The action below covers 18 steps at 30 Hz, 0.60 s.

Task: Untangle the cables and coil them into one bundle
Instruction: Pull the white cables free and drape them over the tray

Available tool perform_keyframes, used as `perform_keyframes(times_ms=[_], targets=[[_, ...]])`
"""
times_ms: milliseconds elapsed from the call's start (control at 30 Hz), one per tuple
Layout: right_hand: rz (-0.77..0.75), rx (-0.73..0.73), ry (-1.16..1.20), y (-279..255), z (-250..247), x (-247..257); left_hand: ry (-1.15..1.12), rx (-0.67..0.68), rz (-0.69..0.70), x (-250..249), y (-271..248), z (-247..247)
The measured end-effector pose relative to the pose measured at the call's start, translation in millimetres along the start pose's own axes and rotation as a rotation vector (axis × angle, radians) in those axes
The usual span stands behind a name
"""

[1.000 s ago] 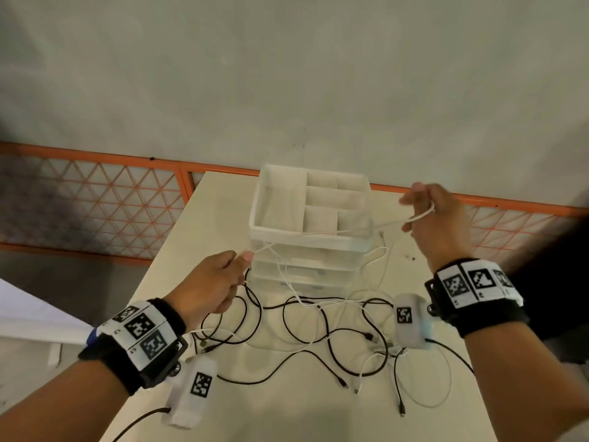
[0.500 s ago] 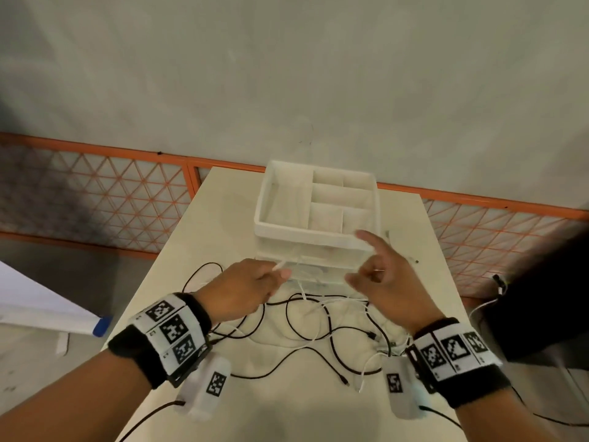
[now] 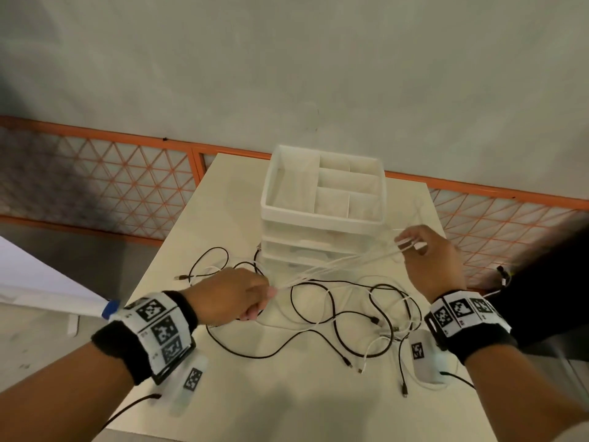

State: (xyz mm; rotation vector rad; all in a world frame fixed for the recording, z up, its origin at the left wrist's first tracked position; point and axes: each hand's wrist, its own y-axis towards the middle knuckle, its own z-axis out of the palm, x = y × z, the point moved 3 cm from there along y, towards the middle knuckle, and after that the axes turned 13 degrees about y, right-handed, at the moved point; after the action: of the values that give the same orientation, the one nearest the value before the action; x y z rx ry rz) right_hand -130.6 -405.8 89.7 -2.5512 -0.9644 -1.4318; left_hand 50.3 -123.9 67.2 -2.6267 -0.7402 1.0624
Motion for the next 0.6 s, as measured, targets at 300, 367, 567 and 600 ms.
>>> perform_keyframes(times_ms=[300,367,567,600], targets=[[0.164,0.275,-0.182,-58,61,-38,-0.075,-0.086,-0.28,6,20,42],[0.024,0.424,-0.116,-79,87,-36,-0.238,-0.138,-0.32,2,23,46],[0.022,0.928,-0.396,-119,149,-59,-0.435,-0.176,-0.419,-16,29,51],[0.025,0.909,-0.439,-119,151,-60,-0.446,-0.189,-0.415,-19,28,51]])
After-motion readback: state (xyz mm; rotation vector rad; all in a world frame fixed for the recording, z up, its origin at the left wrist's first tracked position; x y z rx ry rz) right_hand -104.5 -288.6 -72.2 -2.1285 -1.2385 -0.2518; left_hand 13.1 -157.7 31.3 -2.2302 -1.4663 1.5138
